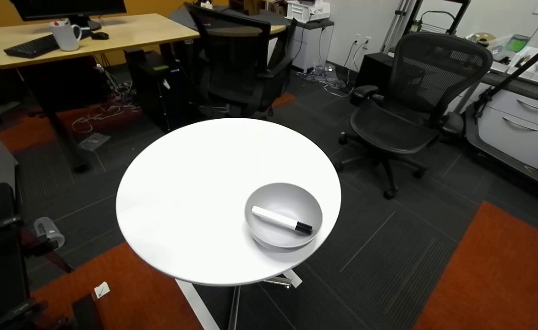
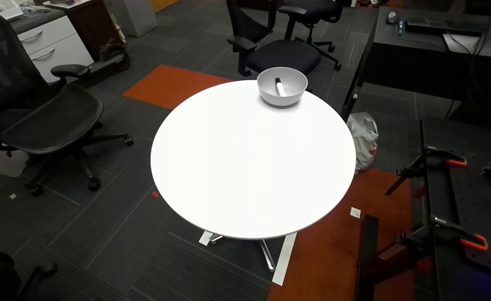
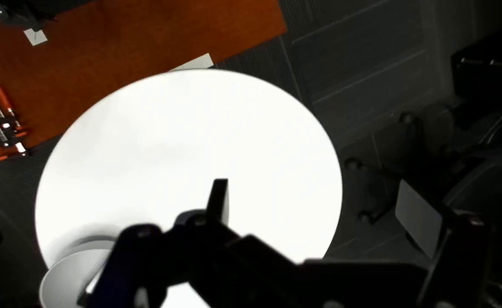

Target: Remove the marker from the mug cup and place it on the table

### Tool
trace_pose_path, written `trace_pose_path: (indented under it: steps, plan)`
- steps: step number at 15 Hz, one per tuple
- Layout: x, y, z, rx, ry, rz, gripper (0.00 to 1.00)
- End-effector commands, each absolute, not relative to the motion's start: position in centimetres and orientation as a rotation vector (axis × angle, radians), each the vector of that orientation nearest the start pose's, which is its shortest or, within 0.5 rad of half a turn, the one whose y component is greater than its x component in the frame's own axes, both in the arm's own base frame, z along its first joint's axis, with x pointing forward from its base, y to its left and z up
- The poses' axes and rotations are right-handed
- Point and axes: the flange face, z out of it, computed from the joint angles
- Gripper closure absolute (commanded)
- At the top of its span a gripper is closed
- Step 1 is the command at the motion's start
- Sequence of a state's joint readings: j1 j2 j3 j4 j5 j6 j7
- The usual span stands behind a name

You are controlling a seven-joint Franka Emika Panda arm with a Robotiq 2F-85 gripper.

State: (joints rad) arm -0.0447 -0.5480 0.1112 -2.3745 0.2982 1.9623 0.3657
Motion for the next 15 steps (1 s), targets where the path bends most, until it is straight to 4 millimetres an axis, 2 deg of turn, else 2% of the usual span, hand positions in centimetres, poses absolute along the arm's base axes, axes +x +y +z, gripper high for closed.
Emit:
trace_pose_path:
  steps: [1,9,12,15]
  plan:
    - [43.8,1.9,52.1,-2.798,0.87,-0.168,0.0]
    - [51.0,-6.7,47.4,-2.667,1.455,-0.146,0.0]
    - [53.9,-9.7,45.3,-2.612,1.582,-0.109,0.0]
    - [56.6,-11.8,43.3,-2.564,1.682,-0.092,0.0]
